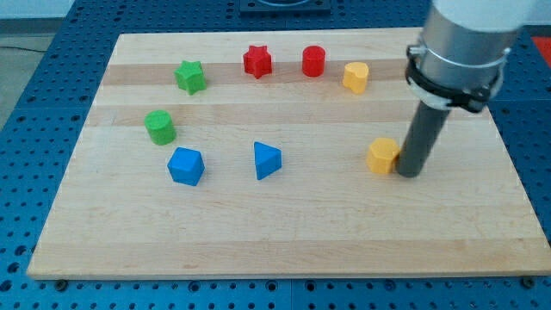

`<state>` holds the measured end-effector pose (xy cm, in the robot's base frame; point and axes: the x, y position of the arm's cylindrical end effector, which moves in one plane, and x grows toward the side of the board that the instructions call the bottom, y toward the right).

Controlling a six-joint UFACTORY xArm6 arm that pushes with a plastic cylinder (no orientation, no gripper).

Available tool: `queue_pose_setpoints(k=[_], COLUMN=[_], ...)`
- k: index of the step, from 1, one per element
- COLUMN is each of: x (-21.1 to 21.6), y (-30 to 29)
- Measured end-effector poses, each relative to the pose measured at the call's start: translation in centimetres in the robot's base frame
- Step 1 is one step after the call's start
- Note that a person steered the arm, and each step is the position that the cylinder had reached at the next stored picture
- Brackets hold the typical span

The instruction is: Adjust the blue triangle and the yellow hexagon to be parallel to each other

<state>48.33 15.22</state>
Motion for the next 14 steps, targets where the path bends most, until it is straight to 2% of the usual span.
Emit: queue_pose_setpoints(k=[1, 3, 4, 6, 7, 8, 9, 10, 11, 13, 14], x=[-2.1, -2.2, -1.8, -1.5, -5.2, -7.4, -5.1, -1.6, -0.5, -0.4, -2.8], y=[1.1, -5.7, -4.4, -8.1, -7.4, -12.3, -14.4, -14.1, -14.3, -18.7, -17.2])
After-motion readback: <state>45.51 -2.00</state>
